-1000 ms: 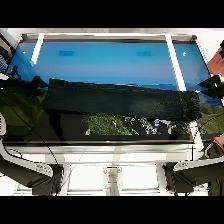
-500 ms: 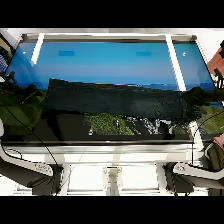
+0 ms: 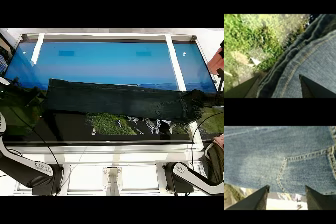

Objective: Fold the clothes and pants, and hang the long-sleeved shirts on hangers.

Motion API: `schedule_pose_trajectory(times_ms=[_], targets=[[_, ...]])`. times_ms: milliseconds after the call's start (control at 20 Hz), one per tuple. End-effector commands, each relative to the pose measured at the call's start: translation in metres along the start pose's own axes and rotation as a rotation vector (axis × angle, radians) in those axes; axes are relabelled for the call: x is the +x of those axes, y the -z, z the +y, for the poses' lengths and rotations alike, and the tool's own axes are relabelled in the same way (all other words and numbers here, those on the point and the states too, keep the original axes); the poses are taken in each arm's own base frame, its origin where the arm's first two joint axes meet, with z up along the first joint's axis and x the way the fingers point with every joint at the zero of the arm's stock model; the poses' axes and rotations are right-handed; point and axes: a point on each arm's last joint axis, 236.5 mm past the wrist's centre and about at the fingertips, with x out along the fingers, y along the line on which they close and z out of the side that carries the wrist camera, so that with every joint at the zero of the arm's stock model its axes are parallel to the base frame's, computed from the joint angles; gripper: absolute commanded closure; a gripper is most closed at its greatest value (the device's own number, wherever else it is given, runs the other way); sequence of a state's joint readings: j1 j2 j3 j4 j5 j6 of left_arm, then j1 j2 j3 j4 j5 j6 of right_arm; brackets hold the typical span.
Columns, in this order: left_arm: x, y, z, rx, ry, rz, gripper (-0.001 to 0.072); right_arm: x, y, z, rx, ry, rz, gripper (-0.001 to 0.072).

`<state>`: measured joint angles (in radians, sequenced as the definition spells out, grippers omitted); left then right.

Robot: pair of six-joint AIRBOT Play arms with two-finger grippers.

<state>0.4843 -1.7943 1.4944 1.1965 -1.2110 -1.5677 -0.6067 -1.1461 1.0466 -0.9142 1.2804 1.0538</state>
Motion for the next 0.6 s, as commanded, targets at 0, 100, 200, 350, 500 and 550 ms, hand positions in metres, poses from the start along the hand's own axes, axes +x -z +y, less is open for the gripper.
schedule_pose_trajectory(times_ms=[0, 100, 200, 350, 500, 550], targets=[[0.020, 0.016, -0.004, -0.036, 0.038, 0.091, 0.0135, -0.010, -0.011, 0.002, -0.022, 0.029, -0.067, 0.0217], [0.032, 0.030, -0.014, -0.053, 0.090, 0.163, 0.0139, -0.010, -0.015, 0.000, -0.022, 0.038, -0.081, 0.0216], [0.041, 0.035, -0.021, -0.061, 0.117, 0.191, 0.0286, -0.010, -0.015, 0.000, -0.022, 0.040, -0.085, 0.0216], [0.040, 0.036, -0.031, 0.016, 0.139, 0.184, 0.0663, -0.010, -0.015, 0.000, -0.021, 0.040, -0.085, 0.0216], [0.027, 0.033, -0.039, 0.080, 0.145, 0.153, 0.0681, -0.010, -0.015, 0.000, -0.017, 0.038, -0.082, 0.0216], [0.017, 0.030, -0.042, 0.095, 0.144, 0.131, 0.0681, -0.010, -0.014, 0.000, -0.015, 0.036, -0.078, 0.0217]])
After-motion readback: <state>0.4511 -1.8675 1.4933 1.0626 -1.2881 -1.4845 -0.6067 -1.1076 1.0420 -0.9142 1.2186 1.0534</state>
